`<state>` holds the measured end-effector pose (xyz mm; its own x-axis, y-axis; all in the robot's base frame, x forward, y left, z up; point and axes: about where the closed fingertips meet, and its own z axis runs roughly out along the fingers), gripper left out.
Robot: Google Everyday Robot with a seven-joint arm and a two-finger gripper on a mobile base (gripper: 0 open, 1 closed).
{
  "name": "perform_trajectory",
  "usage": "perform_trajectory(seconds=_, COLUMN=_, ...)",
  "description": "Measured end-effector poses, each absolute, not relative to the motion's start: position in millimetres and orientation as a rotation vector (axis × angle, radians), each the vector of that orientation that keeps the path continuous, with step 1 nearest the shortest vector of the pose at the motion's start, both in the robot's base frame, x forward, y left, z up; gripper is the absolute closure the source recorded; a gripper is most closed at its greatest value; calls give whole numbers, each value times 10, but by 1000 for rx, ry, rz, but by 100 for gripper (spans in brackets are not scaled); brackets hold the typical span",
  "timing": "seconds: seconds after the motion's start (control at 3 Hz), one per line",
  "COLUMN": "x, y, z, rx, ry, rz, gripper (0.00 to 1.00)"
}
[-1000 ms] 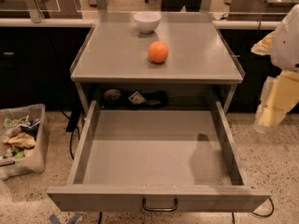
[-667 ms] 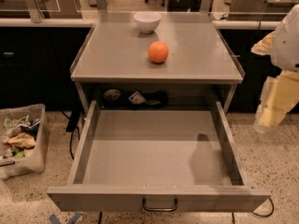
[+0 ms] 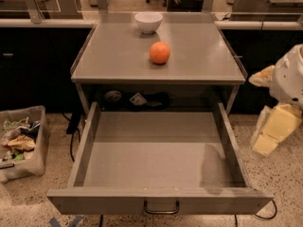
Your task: Close top drawer
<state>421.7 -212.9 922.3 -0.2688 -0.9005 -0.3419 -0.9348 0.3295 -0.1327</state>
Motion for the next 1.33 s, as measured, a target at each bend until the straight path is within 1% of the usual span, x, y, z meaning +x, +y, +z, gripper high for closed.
perform_trajectory(seconds=0.33, x=4165, y=-2039, z=9261, rx=-1607, ry=2231, rz=186, gripper=19)
perform_trajectory(seconds=1.33, x=4104, y=-2045, z=9206, rx=-1595, ry=2240, rz=188, gripper=89)
